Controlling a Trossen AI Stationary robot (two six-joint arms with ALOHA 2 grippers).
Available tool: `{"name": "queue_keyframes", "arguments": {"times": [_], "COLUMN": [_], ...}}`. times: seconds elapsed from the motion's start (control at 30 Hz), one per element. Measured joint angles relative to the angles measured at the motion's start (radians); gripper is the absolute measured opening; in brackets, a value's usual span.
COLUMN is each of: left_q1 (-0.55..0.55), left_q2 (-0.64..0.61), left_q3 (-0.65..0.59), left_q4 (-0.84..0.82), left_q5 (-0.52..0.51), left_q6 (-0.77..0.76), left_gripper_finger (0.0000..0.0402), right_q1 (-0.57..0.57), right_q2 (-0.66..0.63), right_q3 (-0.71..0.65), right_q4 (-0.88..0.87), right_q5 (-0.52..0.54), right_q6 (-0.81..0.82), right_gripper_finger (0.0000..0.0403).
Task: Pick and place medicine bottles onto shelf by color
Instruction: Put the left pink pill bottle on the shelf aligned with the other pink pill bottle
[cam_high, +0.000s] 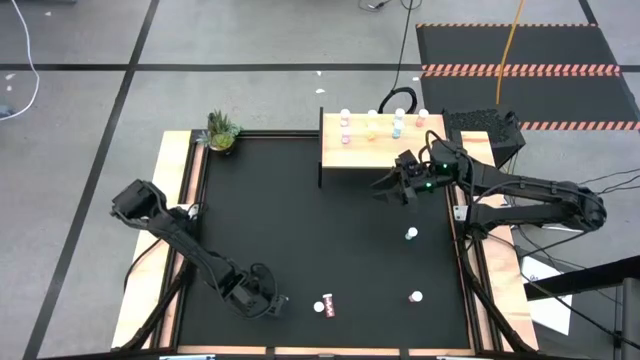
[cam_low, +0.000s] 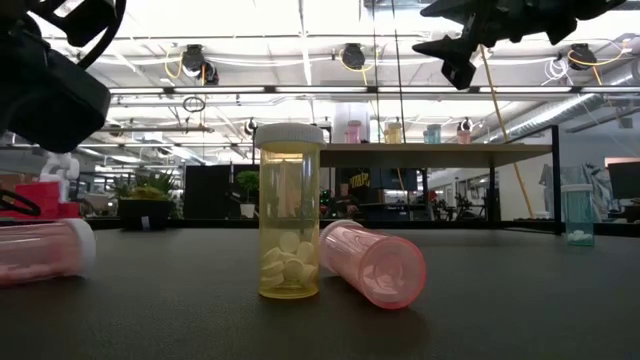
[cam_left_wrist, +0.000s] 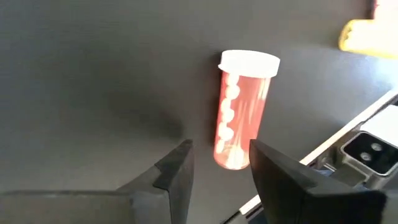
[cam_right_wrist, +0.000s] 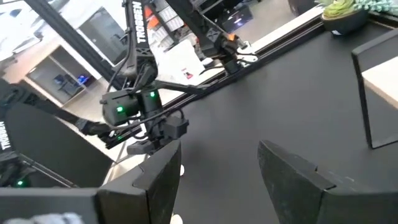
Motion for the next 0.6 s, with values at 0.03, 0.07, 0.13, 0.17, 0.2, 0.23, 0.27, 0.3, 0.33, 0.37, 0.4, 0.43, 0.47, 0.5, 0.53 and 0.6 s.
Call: {"name": "queue_keyframes", "arguments": {"times": [0.03,0.07,0.13,0.17,0.2,0.23,0.27,0.3,0.33,0.37,0.4,0.43,0.47,0.5,0.53,0.6], "left_q1": [0.0,0.0,0.0,0.0,-0.001,-0.002,0.0,0.001,0.002,0.002,0.0,0.0,-0.001,0.0,0.004,0.008], "left_q2": [0.007,0.015,0.028,0.035,0.037,0.039,0.039,0.039,0.039,0.039,0.039,0.039,0.04,0.046,0.051,0.052], "left_q3": [0.001,0.001,0.001,-0.002,-0.002,-0.001,-0.001,-0.001,-0.001,-0.001,-0.001,-0.001,-0.001,0.001,0.002,0.002], "left_q4": [0.013,0.026,0.058,0.075,0.093,0.116,0.123,0.12,0.117,0.106,0.088,0.069,0.055,0.05,0.045,0.041], "left_q5": [-0.007,-0.013,-0.047,-0.063,-0.083,-0.113,-0.133,-0.154,-0.162,-0.165,-0.165,-0.164,-0.164,-0.161,-0.155,-0.149], "left_q6": [0.006,0.013,0.037,0.049,0.057,0.063,0.067,0.071,0.07,0.054,0.025,-0.017,-0.063,-0.102,-0.14,-0.191], "left_gripper_finger": [0.0154,0.0154,0.0154,0.0154,0.0154,0.0154,0.0154,0.0154,0.0155,0.0155,0.0155,0.0155,0.0155,0.0157,0.0162,0.0178], "right_q1": [-0.005,-0.012,-0.024,-0.03,-0.035,-0.04,-0.042,-0.045,-0.047,-0.047,-0.048,-0.048,-0.048,-0.048,-0.048,-0.048], "right_q2": [0.0,0.0,0.0,0.0,0.0,0.0,0.0,0.0,0.0,0.0,0.0,0.0,0.0,0.0,0.0,0.0], "right_q3": [0.0,0.0,0.0,0.0,0.0,0.0,0.0,0.0,0.0,0.0,0.0,0.0,0.0,0.0,0.0,0.0], "right_q4": [0.0,0.0,0.0,0.0,0.0,0.0,0.0,0.0,0.0,0.0,0.0,0.0,-0.001,-0.005,-0.009,-0.011], "right_q5": [-0.005,-0.018,-0.031,-0.039,-0.051,-0.054,-0.055,-0.056,-0.057,-0.06,-0.07,-0.077,-0.078,-0.079,-0.079,-0.079], "right_q6": [-0.002,-0.002,-0.001,-0.001,0.0,0.0,0.0,0.0,0.0,0.0,0.0,0.0,0.0,0.0,0.001,0.001], "right_gripper_finger": [0.0208,0.0208,0.0208,0.0208,0.0208,0.0208,0.0208,0.0208,0.0208,0.0208,0.0208,0.0208,0.0208,0.0208,0.0208,0.0208]}}
